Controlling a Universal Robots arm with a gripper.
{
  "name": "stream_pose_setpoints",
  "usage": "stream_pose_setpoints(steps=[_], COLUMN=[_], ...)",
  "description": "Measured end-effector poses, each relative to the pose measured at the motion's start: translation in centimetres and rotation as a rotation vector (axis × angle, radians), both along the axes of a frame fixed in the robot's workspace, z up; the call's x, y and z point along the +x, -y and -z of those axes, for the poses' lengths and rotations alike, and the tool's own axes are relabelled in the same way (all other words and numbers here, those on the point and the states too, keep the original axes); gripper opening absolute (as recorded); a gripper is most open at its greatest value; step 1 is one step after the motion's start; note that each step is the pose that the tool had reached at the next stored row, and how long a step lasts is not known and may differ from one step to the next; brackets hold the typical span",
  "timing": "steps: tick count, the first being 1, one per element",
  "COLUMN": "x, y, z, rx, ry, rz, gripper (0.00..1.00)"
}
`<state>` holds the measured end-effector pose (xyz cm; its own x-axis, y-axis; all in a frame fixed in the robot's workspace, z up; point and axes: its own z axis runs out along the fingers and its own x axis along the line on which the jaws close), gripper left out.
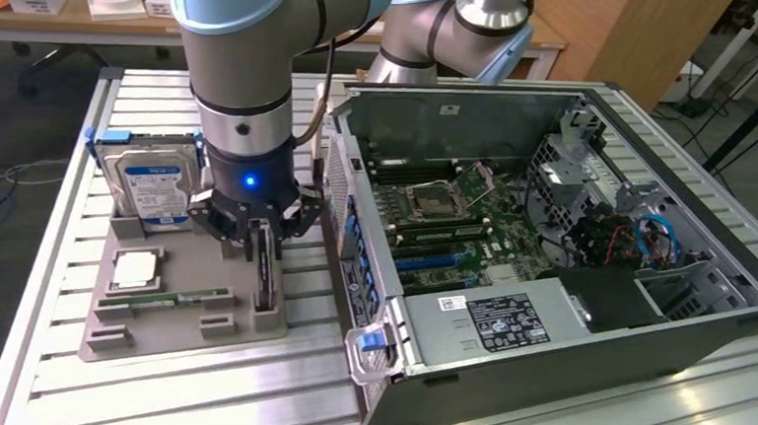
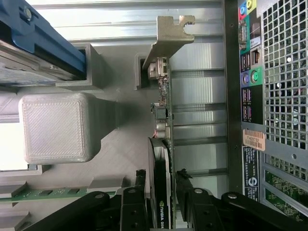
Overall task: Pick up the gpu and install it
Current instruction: 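Pick up the gpu and move the gpu toward the slot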
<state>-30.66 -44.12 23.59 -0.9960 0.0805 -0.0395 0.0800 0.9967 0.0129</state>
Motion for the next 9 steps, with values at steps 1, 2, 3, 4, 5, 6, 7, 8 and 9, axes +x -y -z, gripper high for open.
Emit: stream_pose_setpoints(steps=[1,2,3,4,5,6,7,8,9], x=[0.00,0.00,0.00,0.00,0.00,0.00,0.00,0.00,0.00], y=[0.00,0.00,0.00,0.00,0.00,0.00,0.00,0.00,0.00], z=[0.00,0.00,0.00,0.00,0.00,0.00,0.00,0.00,0.00], rx=[0.0000,0.0000,0.0000,0.0000,0.0000,0.0000,0.0000,0.0000,0.0000], ry=[0.0000,0.0000,-0.0001,0.0000,0.0000,0.0000,0.0000,0.0000,0.0000], rz=[0.000,0.000,0.000,0.000,0.000,0.000,0.000,0.000,0.000], gripper=[0.39,0.39,0.39,0.39,0.39,0.39,0.39,0.39,0.38])
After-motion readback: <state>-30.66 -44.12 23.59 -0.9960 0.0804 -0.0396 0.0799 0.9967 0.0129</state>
